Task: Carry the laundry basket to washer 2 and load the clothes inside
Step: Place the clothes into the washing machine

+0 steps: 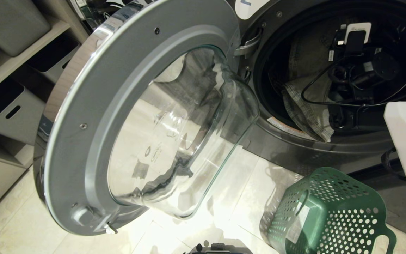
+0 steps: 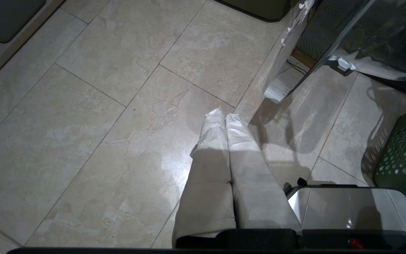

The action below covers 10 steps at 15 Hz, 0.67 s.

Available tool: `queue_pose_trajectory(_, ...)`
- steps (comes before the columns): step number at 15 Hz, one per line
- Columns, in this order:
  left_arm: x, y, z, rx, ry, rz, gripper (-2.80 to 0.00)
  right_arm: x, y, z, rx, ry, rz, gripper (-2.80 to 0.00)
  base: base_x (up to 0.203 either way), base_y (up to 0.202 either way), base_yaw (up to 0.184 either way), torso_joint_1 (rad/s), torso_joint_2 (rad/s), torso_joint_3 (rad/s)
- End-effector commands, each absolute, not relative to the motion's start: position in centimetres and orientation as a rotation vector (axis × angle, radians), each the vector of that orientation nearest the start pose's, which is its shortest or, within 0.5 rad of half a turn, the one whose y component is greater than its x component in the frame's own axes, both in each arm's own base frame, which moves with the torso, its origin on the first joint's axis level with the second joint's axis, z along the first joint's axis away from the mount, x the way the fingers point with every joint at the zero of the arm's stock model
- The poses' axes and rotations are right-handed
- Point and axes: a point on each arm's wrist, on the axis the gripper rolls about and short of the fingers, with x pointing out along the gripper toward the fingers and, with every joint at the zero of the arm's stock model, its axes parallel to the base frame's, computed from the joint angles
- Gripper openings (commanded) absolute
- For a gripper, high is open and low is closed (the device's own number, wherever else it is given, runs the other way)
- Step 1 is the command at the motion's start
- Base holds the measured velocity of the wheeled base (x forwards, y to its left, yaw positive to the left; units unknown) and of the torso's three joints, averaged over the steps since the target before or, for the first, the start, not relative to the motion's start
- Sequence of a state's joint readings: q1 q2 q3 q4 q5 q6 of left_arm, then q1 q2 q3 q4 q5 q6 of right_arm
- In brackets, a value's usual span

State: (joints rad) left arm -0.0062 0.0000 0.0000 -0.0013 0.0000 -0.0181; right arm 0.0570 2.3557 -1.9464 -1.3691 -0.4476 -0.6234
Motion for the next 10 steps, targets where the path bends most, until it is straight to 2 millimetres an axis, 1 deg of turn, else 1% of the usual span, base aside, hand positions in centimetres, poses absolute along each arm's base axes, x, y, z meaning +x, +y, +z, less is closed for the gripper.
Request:
queue_pose_trajectory(1,-2.3,0.0,7.5,-0.018,0.002,-0.006,-2.8,46.6,2.1,28.3,-0.33,-0.762,-0.625,-2.8,0.0,0.0,0.0,0.0,0.0,0.0)
queue_pose_trajectory(3,-2.3,0.0,7.5,-0.018,0.002,-0.006,-2.8,47.4,2.1,26.8,-0.326,-0.718,-0.643,-2.8,0.0,0.0,0.0,0.0,0.0,0.0)
queue_pose_trajectory(6,-2.3,0.0,7.5,-0.018,0.002,-0.006,-2.8,48.7,2.0,24.2,-0.298,-0.627,-0.716,-2.8,0.0,0.0,0.0,0.0,0.0,0.0)
queue_pose_trajectory(10,-2.3,0.0,7.5,-0.018,0.002,-0.006,-2.8,49.6,2.0,22.1,-0.295,-0.57,-0.741,-2.8,0.0,0.0,0.0,0.0,0.0,0.0)
